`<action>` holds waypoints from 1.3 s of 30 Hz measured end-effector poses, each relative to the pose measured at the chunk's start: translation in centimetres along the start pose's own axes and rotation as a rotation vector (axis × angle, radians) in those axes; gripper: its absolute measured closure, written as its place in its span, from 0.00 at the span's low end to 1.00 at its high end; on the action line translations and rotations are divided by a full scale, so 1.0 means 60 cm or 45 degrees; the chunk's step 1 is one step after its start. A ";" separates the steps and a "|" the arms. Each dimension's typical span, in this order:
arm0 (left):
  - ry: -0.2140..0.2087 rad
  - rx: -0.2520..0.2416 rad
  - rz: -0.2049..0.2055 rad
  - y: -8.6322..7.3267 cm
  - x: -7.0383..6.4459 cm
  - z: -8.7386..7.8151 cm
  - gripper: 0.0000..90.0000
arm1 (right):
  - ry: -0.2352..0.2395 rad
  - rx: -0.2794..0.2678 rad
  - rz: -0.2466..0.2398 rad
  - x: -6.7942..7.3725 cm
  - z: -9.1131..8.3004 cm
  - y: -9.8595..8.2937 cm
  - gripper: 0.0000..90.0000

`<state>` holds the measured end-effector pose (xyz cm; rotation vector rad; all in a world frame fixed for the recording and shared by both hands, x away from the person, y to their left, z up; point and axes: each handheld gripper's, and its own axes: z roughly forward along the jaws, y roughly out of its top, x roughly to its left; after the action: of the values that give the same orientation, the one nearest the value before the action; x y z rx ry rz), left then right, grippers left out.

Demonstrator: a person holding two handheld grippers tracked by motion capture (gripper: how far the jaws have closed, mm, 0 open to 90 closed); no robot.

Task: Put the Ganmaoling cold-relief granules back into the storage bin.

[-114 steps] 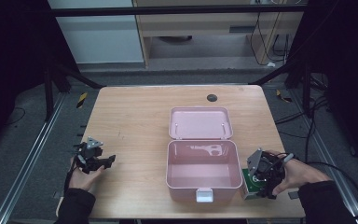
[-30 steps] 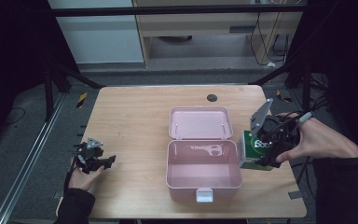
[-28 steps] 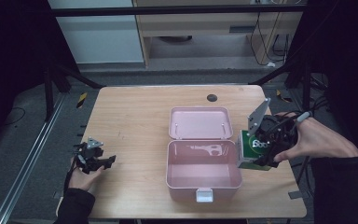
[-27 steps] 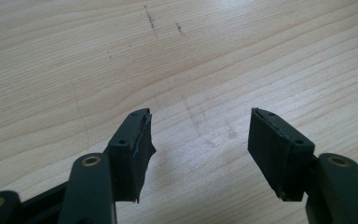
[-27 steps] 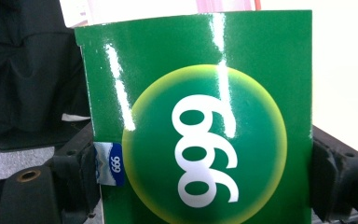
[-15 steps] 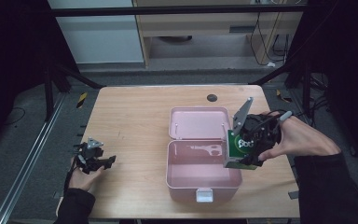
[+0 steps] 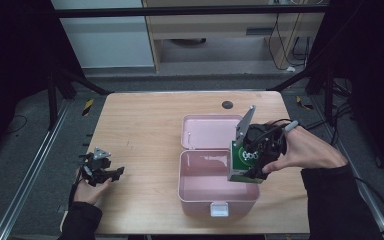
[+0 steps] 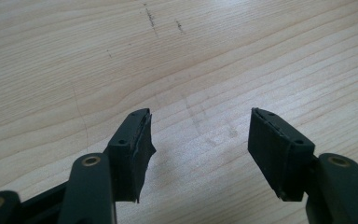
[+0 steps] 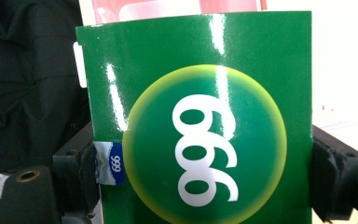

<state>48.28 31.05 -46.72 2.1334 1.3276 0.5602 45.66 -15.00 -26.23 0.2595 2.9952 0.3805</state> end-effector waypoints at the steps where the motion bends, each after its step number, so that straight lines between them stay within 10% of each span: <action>1: 0.000 0.001 0.000 0.000 0.000 0.000 0.44 | -0.002 -0.003 0.001 0.001 0.002 0.001 0.17; 39: -0.001 0.008 0.005 -0.001 -0.001 0.002 0.44 | 0.102 0.032 -0.015 0.003 0.114 -0.020 0.17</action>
<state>48.31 31.00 -46.84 2.1418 1.3267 0.5578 46.20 -14.49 -33.11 0.2347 3.0801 0.3612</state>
